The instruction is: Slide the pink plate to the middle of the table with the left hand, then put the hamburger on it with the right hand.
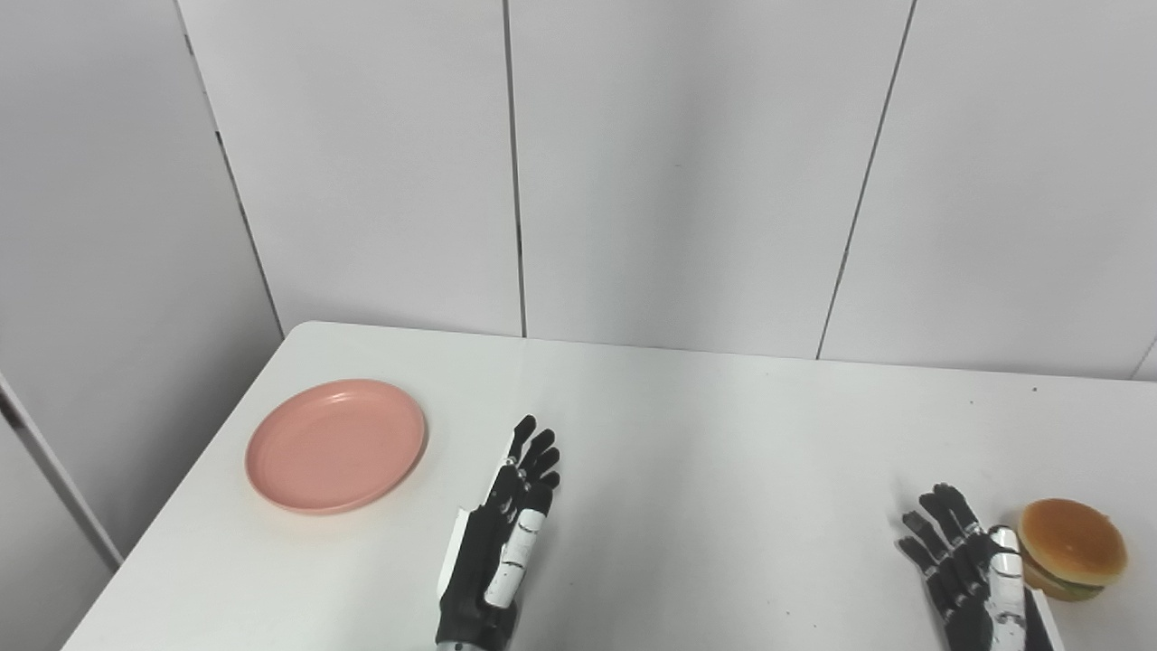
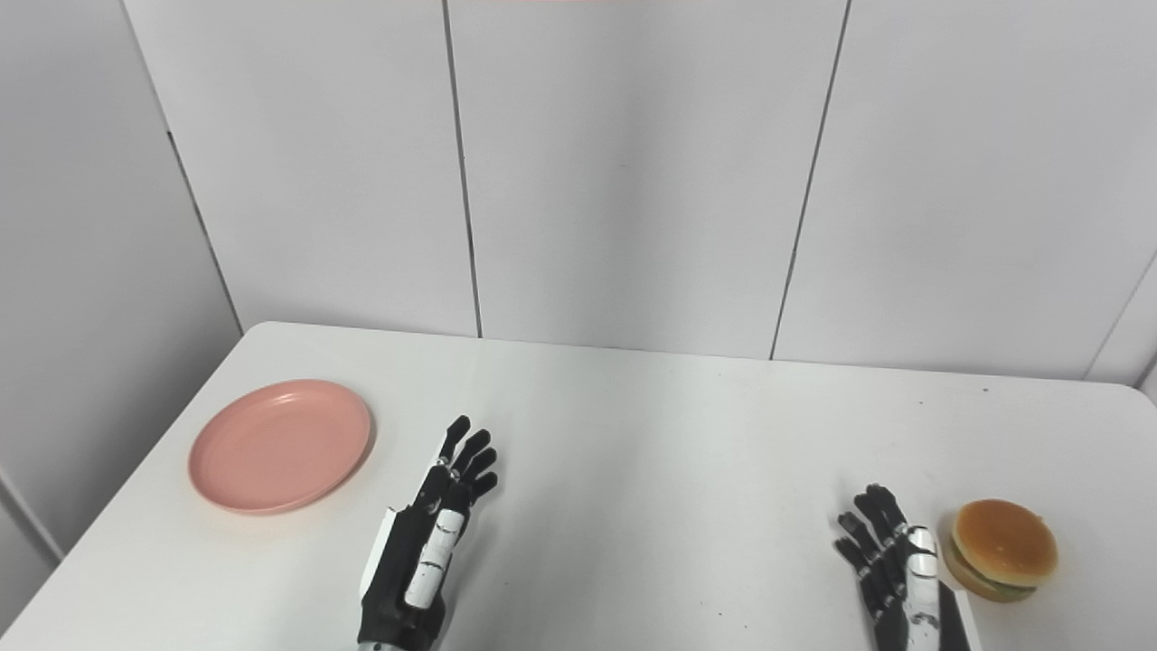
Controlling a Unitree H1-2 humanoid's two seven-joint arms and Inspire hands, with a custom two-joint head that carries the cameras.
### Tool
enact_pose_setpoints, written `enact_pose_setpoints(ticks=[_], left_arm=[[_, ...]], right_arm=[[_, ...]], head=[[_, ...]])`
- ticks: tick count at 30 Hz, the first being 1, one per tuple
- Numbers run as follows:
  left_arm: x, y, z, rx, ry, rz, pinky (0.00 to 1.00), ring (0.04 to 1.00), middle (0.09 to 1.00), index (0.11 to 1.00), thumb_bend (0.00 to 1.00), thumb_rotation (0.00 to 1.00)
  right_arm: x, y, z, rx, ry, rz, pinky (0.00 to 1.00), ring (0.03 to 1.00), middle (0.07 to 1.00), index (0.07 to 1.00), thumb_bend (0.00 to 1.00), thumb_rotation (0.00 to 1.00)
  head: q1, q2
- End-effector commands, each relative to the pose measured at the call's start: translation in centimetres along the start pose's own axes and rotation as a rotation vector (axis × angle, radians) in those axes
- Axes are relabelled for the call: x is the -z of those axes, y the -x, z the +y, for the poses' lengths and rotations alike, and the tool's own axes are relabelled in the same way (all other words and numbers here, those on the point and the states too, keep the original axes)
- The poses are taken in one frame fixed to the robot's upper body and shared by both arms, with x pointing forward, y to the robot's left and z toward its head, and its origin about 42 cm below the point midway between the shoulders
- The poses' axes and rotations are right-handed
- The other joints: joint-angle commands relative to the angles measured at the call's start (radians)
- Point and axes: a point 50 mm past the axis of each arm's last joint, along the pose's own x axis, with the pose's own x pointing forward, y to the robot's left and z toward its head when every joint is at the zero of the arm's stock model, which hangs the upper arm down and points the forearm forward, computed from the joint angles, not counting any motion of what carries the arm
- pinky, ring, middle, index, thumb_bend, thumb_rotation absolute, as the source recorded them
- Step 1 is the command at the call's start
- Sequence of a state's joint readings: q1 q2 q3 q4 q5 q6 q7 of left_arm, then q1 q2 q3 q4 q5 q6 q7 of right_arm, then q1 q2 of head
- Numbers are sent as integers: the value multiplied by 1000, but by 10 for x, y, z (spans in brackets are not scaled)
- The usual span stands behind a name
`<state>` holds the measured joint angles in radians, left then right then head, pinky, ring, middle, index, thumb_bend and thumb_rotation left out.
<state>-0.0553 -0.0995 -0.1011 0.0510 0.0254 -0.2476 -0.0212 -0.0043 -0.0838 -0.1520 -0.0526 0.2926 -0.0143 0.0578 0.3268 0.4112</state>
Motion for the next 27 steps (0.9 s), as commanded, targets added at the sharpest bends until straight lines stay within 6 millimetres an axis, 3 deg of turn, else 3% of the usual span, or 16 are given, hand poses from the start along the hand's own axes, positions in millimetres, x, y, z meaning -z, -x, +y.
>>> enact_pose_setpoints(ticks=[1, 7, 12, 15, 19, 27], left_arm=[[24, 21, 5, -10, 8, 73, 902, 926, 937, 947, 706, 830], [4, 18, 15, -31, 60, 18, 847, 888, 906, 937, 732, 809], [-42, 3, 30, -79, 67, -122, 802, 843, 841, 880, 887, 811], [-71, -12, 44, -96, 30, -206, 794, 844, 839, 863, 902, 840], [-103, -37, 72, -99, -28, -291, 803, 862, 860, 867, 901, 856], [-144, -72, 132, -136, -102, -359, 803, 874, 867, 844, 885, 815]], right_arm=[[22, 14, -7, 22, 10, 70, 876, 865, 893, 860, 730, 1000], [23, 17, -1, 19, 16, 71, 875, 866, 898, 850, 745, 990], [23, 19, 7, 12, 22, 73, 845, 845, 881, 830, 738, 978], [25, 19, 8, 16, 31, 77, 842, 843, 883, 825, 711, 989], [26, 19, 10, 17, 36, 78, 829, 832, 875, 824, 697, 996], [25, 19, 14, 7, 21, 75, 803, 817, 858, 824, 689, 973]], head=[[0, 1], [-31, 4], [-63, 12], [-67, 11], [-70, 12], [-71, 22]])
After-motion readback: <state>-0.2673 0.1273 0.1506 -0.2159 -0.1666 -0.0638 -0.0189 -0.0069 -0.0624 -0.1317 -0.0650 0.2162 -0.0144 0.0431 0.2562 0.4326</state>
